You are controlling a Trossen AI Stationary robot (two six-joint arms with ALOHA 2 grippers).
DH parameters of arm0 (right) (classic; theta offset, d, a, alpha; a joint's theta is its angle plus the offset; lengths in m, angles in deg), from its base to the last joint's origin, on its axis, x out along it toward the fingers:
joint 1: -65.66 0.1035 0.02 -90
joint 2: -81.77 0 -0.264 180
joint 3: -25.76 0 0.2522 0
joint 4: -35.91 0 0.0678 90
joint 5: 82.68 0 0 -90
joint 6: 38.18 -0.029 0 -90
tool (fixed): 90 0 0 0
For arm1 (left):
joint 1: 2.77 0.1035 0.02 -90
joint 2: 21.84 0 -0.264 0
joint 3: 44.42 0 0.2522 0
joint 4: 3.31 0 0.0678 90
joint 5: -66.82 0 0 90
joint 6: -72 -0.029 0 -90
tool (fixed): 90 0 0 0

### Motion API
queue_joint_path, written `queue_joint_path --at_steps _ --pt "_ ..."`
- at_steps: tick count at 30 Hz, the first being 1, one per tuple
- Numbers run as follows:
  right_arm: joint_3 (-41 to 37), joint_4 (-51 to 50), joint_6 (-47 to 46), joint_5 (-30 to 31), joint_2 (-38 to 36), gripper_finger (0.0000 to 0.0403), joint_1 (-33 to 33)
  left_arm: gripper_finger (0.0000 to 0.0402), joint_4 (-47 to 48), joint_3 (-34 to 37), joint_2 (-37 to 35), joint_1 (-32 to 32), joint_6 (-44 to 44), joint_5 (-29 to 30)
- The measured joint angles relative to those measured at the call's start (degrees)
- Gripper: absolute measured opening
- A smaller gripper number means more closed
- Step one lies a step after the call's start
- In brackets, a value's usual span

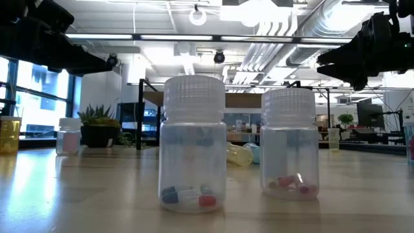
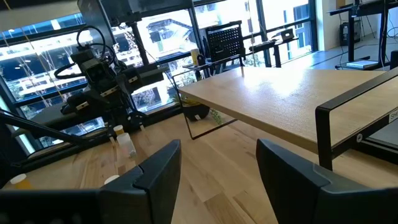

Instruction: Pick and place medicine bottles onto shelf by color

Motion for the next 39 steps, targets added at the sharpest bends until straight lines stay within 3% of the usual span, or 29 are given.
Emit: queue_joint_path --at_steps 25,39 --pt "0.0 0.1 0.0 0.0 0.0 0.02 0.0 0.0201 -0.2 0.0 0.0 0.0 0.0 0.0" --pt "0.0 0.3 2.5 3.8 0.0 0.02 -0.1 0.0201 -10.5 0.0 0.0 0.0 0.0 0.2"
